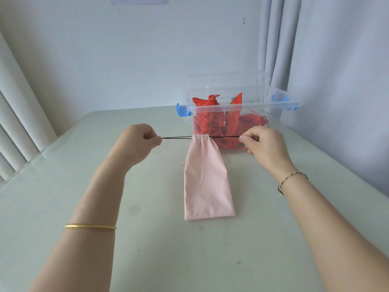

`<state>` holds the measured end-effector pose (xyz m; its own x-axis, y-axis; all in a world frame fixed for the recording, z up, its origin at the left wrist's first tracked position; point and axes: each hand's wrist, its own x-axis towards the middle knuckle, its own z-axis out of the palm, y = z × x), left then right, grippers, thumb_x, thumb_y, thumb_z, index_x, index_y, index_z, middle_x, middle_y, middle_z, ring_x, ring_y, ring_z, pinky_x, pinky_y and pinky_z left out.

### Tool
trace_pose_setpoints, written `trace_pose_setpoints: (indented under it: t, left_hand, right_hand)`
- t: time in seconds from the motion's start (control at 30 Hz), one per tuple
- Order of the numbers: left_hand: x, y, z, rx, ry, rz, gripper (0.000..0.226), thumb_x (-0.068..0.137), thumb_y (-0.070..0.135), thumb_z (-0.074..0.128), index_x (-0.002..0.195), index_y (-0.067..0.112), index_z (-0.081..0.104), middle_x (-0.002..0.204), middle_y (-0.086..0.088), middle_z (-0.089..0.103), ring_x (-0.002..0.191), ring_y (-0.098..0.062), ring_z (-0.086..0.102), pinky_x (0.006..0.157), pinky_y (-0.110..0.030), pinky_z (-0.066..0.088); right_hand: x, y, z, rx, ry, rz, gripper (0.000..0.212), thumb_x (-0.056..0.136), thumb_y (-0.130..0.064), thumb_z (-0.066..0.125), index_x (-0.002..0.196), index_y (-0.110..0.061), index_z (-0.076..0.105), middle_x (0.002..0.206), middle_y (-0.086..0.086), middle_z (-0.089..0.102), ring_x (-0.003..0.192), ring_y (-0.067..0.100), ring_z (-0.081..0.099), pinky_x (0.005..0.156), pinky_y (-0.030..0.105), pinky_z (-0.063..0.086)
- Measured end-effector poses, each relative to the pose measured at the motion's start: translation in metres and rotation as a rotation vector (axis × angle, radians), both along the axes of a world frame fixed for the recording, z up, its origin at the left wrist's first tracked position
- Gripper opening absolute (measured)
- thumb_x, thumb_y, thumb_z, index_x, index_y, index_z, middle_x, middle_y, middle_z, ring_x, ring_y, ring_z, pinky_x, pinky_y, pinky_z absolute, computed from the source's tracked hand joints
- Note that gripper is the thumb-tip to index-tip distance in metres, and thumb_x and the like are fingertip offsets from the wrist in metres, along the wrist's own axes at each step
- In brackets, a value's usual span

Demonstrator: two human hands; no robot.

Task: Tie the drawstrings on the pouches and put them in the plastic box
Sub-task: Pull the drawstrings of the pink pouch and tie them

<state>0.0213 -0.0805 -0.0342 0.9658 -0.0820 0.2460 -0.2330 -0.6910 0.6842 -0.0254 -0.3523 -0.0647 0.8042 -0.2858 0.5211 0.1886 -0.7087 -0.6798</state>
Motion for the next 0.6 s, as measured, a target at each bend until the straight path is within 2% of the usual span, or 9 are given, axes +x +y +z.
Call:
trace_pose_setpoints:
  t: [0.07,0.13,0.2,0.27,0.3,0.37,0.43,0.5,0.6]
  left_hand:
    - [0.002,0.007,0.000,0.039,0.043,0.033,0.014,0.086,0.016,0.059,0.078,0.006,0.060,0.073,-0.005,0.054,0.070,-0.023,0.047,0.061,-0.028,0.036]
    - [0.001,0.005,0.003,-0.062,0.078,0.059,0.020,0.086,0.011,0.054,0.067,0.009,0.056,0.073,-0.005,0.053,0.072,-0.023,0.047,0.063,-0.028,0.037]
    - [-0.004,-0.003,0.010,-0.458,0.140,0.037,0.032,0.086,0.007,0.046,0.055,0.013,0.051,0.079,-0.007,0.061,0.080,-0.023,0.056,0.072,-0.030,0.044]
    - [-0.012,-0.014,0.018,-0.949,0.270,-0.178,0.039,0.088,0.008,0.036,0.050,0.015,0.042,0.089,-0.009,0.070,0.096,-0.022,0.065,0.088,-0.033,0.047]
    - [-0.016,-0.020,0.020,-1.150,0.315,-0.308,0.036,0.088,0.008,0.032,0.054,0.015,0.037,0.085,-0.008,0.071,0.097,-0.022,0.067,0.093,-0.036,0.046]
    - [-0.021,-0.031,0.022,-1.437,0.356,-0.473,0.030,0.090,0.009,0.030,0.061,0.015,0.034,0.062,-0.005,0.060,0.075,-0.023,0.068,0.092,-0.041,0.049]
    - [-0.023,-0.042,0.021,-1.422,0.367,-0.490,0.029,0.093,0.011,0.033,0.065,0.013,0.038,0.053,-0.001,0.044,0.050,-0.016,0.051,0.073,-0.034,0.057]
    - [-0.025,-0.049,0.019,-1.155,0.380,-0.434,0.027,0.095,0.012,0.038,0.069,0.012,0.044,0.056,-0.001,0.044,0.043,-0.011,0.041,0.048,-0.022,0.049]
    - [-0.027,-0.052,0.012,-0.818,0.439,-0.450,0.014,0.092,0.010,0.051,0.080,0.006,0.058,0.065,-0.003,0.049,0.046,-0.008,0.040,0.039,-0.016,0.034]
  right_hand:
    - [0.001,-0.008,-0.003,0.025,0.022,-0.039,0.015,0.083,-0.009,0.061,0.073,0.001,0.066,0.057,-0.010,0.054,0.053,0.004,0.050,0.064,0.024,0.040]
    - [0.003,-0.008,-0.007,0.053,0.061,-0.057,0.016,0.083,-0.009,0.061,0.073,0.002,0.066,0.057,-0.009,0.053,0.058,0.013,0.053,0.067,0.024,0.042]
    - [0.004,-0.003,-0.011,0.120,0.106,-0.051,0.016,0.085,-0.008,0.060,0.073,0.001,0.066,0.057,-0.005,0.054,0.059,0.018,0.053,0.066,0.027,0.044]
    - [0.004,0.002,-0.011,0.205,0.144,-0.016,0.015,0.085,-0.008,0.059,0.073,-0.002,0.066,0.056,0.001,0.054,0.054,0.018,0.052,0.060,0.028,0.045]
    - [0.003,0.003,-0.010,0.244,0.164,0.006,0.015,0.086,-0.008,0.058,0.074,-0.002,0.066,0.056,0.003,0.055,0.053,0.017,0.051,0.057,0.028,0.045]
    - [0.002,0.005,-0.009,0.342,0.206,0.053,0.016,0.087,-0.008,0.058,0.075,-0.002,0.066,0.057,0.003,0.054,0.049,0.012,0.050,0.051,0.023,0.044]
    - [-0.001,0.009,-0.006,0.511,0.247,0.113,0.018,0.089,-0.010,0.056,0.073,-0.007,0.064,0.059,0.003,0.054,0.043,0.006,0.050,0.045,0.017,0.045]
    - [-0.004,0.013,0.002,0.774,0.272,0.194,0.018,0.090,-0.011,0.055,0.074,-0.009,0.062,0.061,0.003,0.055,0.040,0.005,0.052,0.043,0.016,0.046]
    - [-0.009,0.022,0.016,1.081,0.268,0.328,0.018,0.092,-0.012,0.052,0.075,-0.008,0.058,0.055,0.003,0.062,0.044,0.009,0.060,0.045,0.017,0.048]
